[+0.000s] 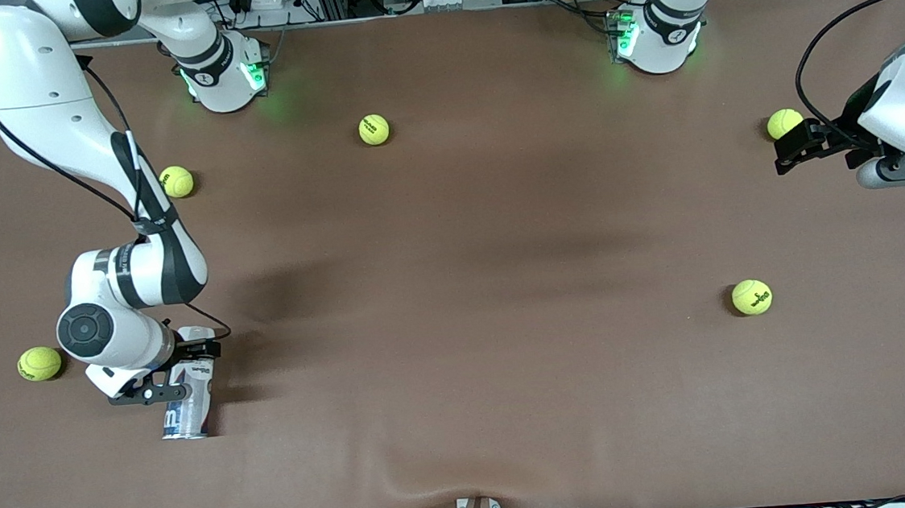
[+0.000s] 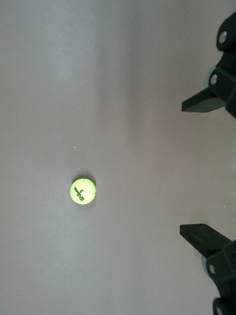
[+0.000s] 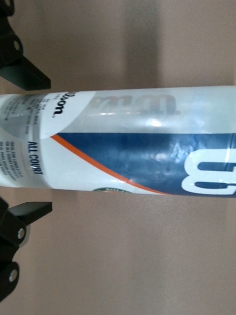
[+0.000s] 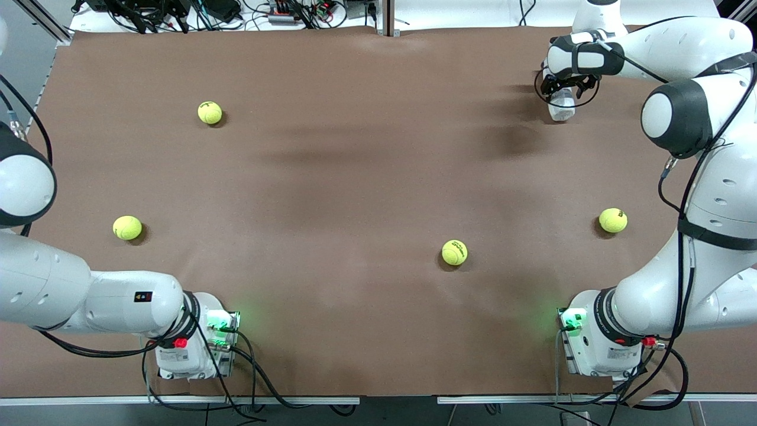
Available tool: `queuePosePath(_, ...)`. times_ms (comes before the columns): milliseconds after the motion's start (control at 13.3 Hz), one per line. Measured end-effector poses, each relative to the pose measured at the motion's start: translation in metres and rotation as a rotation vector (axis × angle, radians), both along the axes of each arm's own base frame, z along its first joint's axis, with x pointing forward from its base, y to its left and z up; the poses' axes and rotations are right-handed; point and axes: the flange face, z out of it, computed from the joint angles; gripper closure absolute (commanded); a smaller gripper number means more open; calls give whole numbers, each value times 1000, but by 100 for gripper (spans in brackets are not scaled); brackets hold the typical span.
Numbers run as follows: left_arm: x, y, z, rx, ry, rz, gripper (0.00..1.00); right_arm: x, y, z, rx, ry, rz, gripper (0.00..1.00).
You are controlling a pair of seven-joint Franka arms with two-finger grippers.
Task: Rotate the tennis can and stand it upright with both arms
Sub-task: 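Lift the can with the right gripper and lay it down mid-table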
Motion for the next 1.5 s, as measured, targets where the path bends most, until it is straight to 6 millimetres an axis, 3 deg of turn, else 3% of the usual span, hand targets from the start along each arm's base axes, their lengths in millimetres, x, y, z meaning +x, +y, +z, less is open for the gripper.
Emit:
queuePosePath(75, 0, 0, 0, 0, 0, 0, 0, 0, -1, -4, 0, -3, 0, 0)
queuePosePath(375, 0, 0, 0, 0, 0, 1, 0, -1, 1, -20, 1, 3, 16, 27)
queuePosePath(450, 0, 0, 0, 0, 0, 0, 0, 1, 5, -18, 4, 0, 38, 28)
queuePosePath(600, 0, 0, 0, 0, 0, 0, 0, 9, 25, -5, 8, -21, 102, 28)
queuePosePath(675, 0, -1, 0, 0, 0, -1, 0, 13, 45, 7, 9, -29, 140, 28)
queuePosePath(825, 0, -2, 0, 0, 0, -4, 0, 15, 108, 45, -7, -24, 239, 28)
queuePosePath(975, 0, -4, 0, 0, 0, -6, 0, 4, 196, 95, -78, -32, 400, 28)
queuePosePath(1125, 0, -5, 0, 0, 0, -8, 0, -21, 281, 128, -135, -57, 546, 28)
queuePosePath(1275, 0, -4, -1, 0, 2, -8, 0, -59, 360, 131, -172, -86, 697, 27)
queuePosePath(1500, 0, -3, -1, 0, 2, -5, 0, -123, 471, 115, -230, -207, 968, 28)
